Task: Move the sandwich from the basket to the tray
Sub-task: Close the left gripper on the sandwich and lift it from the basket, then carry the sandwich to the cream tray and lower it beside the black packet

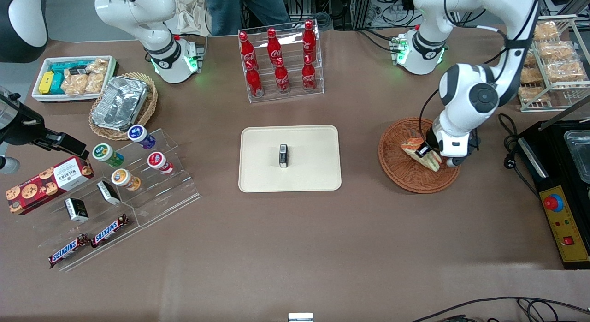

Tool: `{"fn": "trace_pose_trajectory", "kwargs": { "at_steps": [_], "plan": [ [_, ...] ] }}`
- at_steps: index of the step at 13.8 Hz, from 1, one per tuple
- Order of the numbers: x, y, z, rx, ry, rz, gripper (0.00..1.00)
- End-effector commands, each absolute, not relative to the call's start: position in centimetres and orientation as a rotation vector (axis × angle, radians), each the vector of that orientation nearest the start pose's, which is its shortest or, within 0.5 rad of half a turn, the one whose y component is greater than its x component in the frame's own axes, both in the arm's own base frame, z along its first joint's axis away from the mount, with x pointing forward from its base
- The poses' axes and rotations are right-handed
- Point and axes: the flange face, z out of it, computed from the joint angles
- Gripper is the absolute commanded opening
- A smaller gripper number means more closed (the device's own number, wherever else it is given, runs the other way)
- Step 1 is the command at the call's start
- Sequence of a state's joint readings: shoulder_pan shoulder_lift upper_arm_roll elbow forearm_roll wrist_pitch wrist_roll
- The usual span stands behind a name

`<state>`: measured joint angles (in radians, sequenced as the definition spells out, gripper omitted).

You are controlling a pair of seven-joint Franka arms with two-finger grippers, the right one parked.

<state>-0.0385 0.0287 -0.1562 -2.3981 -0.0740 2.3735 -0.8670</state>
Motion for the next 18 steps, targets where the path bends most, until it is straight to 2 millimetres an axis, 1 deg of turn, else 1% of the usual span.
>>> {"fn": "trace_pose_trajectory", "kwargs": {
  "at_steps": [1, 3, 4, 5, 8, 9, 10, 11, 12, 13, 14, 15, 17, 18],
  "plan": [
    [50.4, -10.5, 36.6, -2.935, -1.042, 0.170, 0.04],
    [52.0, -11.0, 41.6, -2.937, -0.969, 0.234, 0.05],
    [52.6, -11.0, 43.9, -2.944, -0.949, 0.238, 0.04],
    [53.1, -11.0, 45.8, -2.952, -0.937, 0.236, 0.04],
    [53.4, -11.0, 51.6, -2.981, -0.840, 0.281, 0.02],
    [53.2, -11.2, 53.2, -2.981, -0.824, 0.300, 0.01],
    [53.1, -11.6, 54.2, -2.983, -0.810, 0.308, 0.00],
    [53.0, -12.2, 54.6, -2.989, -0.794, 0.301, 0.00],
    [52.8, -13.7, 54.8, -3.004, -0.749, 0.294, 0.00],
    [52.9, -14.7, 55.6, -3.023, -0.716, 0.265, 0.00],
    [52.8, -15.6, 55.6, -3.037, -0.673, 0.265, 0.00],
    [52.3, -17.2, 55.5, -3.049, -0.595, 0.267, 0.00],
    [51.4, -20.1, 55.1, -3.059, -0.497, 0.270, 0.07],
    [51.0, -21.8, 55.2, -3.077, -0.409, 0.255, 0.07]
  ]
}}
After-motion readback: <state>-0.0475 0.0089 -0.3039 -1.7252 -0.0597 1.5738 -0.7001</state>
